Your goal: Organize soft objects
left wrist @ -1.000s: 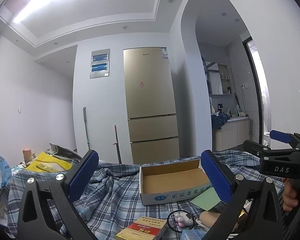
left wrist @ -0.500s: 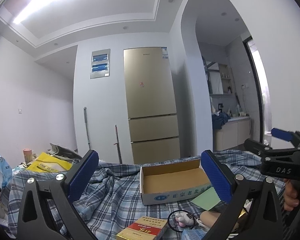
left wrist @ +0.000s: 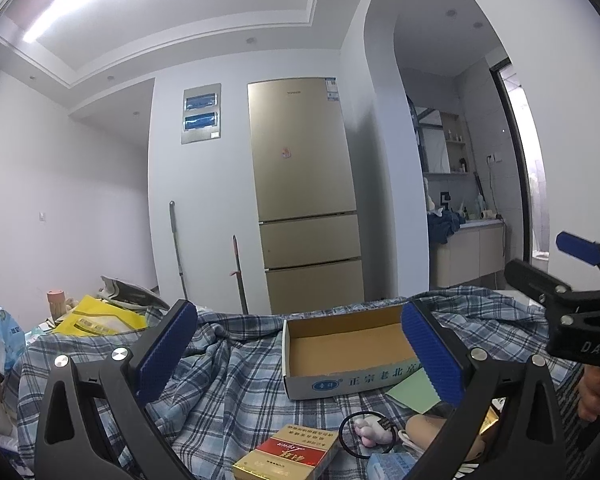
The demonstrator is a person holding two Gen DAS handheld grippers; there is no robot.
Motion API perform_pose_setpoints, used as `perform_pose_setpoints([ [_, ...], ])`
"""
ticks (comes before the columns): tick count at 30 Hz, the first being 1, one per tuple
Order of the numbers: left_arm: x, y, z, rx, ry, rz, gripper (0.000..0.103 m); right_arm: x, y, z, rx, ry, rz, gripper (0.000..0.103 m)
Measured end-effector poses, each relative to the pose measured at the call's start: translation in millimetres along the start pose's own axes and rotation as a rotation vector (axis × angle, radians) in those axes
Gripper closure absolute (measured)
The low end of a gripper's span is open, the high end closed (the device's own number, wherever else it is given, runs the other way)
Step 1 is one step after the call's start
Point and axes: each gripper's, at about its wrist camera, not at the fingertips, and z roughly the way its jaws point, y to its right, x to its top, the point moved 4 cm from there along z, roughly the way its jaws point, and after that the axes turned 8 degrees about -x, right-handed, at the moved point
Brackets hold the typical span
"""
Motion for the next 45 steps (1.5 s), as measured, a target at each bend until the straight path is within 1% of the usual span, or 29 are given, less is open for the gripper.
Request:
perform_pose_setpoints([
  [3,-1,4,-1,0.025,0.005,0.027,0.000,-1,-2,1,-0.013,-0.010,-0.009,0.000],
  [7,-1,8,-5,0.022,0.023,0.050,0.000,0,-2,-2,-0.017,0.004,-0.014,0.000],
  [11,0,10,-8,0.023,0.036,0.065,0.000,-2,-1,1,-0.025,-0.021,0.004,0.000],
  [14,0,8,-8,0.025,0.039,0.061,0.000,-1,1,2,-0.023,-0.030,0.010,0.000],
  [17,0,7,-8,0.021,0.037,0.048,0.000,1,-1,-2,-0.021,-0.009,0.000,0.000],
  [20,-1,6,-5,0.019,0.023,0.044,0.000,1,-4,-3,-0.019,-0.004,-0.016,0.000],
  [25,-3,6,2,-0.004,-0.016,0.042,0.000,-3,-7,10,-0.027,-0.057,-0.044,0.000],
  [27,-3,5,4,-0.006,-0.026,0.037,0.000,-4,-6,10,-0.027,-0.059,-0.045,0.000],
  [29,-3,3,5,-0.001,-0.036,0.027,0.000,-3,-9,12,-0.018,-0.067,-0.062,0.000],
  [32,-2,-2,10,-0.003,-0.072,0.008,0.000,0,-14,15,0.003,-0.082,-0.093,0.000],
  [35,4,-8,10,-0.027,-0.130,-0.047,0.000,4,-20,16,0.016,-0.132,-0.104,0.000],
  [36,7,-10,7,-0.038,-0.139,-0.068,0.000,7,-21,15,0.027,-0.150,-0.102,0.000],
  [37,12,-12,4,-0.030,-0.142,-0.074,0.000,9,-21,13,0.033,-0.162,-0.100,0.000],
  [39,18,-12,-1,0.008,-0.153,-0.049,0.000,14,-22,10,0.033,-0.188,-0.104,0.000],
  [41,22,-13,-6,0.007,-0.180,-0.045,0.000,19,-23,8,0.033,-0.231,-0.100,0.000],
  [42,22,-14,-8,0.004,-0.200,-0.047,0.000,21,-23,8,0.043,-0.258,-0.082,0.000],
  [45,18,-12,-11,-0.005,-0.291,-0.028,0.000,24,-18,9,0.080,-0.356,-0.015,0.000],
])
